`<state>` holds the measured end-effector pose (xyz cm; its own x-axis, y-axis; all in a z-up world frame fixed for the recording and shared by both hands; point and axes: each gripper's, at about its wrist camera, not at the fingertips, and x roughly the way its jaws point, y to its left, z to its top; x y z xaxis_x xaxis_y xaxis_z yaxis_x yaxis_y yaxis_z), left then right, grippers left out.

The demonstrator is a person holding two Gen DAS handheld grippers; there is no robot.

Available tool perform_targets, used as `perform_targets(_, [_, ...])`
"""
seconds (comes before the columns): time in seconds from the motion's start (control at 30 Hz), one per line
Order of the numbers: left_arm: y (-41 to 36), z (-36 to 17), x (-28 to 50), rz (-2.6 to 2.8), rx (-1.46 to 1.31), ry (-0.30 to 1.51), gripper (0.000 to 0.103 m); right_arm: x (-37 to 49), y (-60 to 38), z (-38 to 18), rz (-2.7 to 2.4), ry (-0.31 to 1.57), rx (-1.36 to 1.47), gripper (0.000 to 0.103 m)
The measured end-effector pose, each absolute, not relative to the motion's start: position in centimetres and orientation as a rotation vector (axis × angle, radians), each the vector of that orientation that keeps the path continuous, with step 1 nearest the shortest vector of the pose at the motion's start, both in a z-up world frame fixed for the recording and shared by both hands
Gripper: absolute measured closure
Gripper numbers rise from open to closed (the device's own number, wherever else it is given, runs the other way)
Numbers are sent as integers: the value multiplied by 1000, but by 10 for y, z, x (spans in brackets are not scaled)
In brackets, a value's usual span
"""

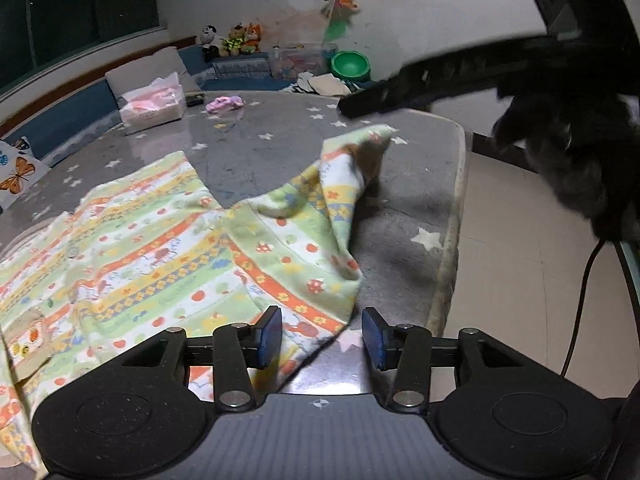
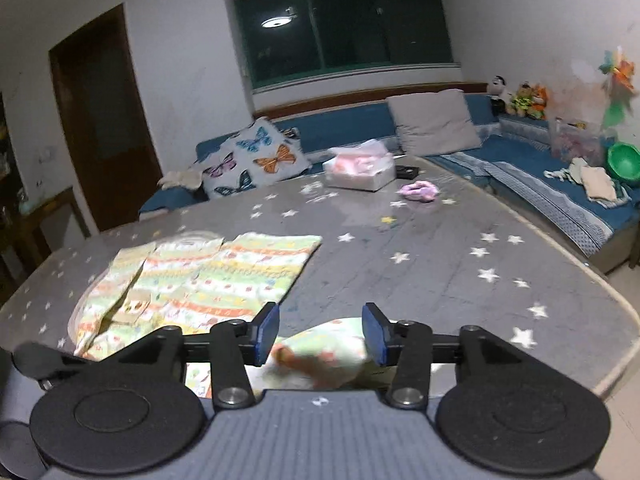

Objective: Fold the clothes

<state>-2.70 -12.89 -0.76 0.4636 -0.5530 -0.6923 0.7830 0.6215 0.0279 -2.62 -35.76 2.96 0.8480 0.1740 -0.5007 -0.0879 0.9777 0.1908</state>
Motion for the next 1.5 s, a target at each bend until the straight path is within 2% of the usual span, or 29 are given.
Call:
perform_targets(0.1, [-124,0,-24,-823,352,676,49,-14,-343,23,156,563,118,39])
perform_targets(0.27, [-118,7,-14,-782,323,656,42,-20,-322,7,57,626,-52,37])
perform_targets(0.5, [-111,1,1,-740,303,678,40,-51,-358,-7,-137,719,-6,37])
perform_targets(0.7, [-106,-1,5,-709,294,687,40,-68,-385,4,-200,656,106,39])
perform_targets(0.9, [-93,5,9,-659,256,682,37,-60,-382,32,-176,544,77,43])
perform_targets(1.1, [-92,2,13,-639,247,700,35,-32,-370,13,-79,616,24,52])
perform_targets(1.27, [-92,1,10,-637,261,698,26,-36,-366,-2,-134,713,-59,51])
perform_targets(1.37, [-92,0,12,-637,259,701,25,-52,-373,-4,-189,768,-52,51])
perform_targets(1.5, [-91,1,12,-640,258,700,25,-61,-386,4,-204,742,-14,51])
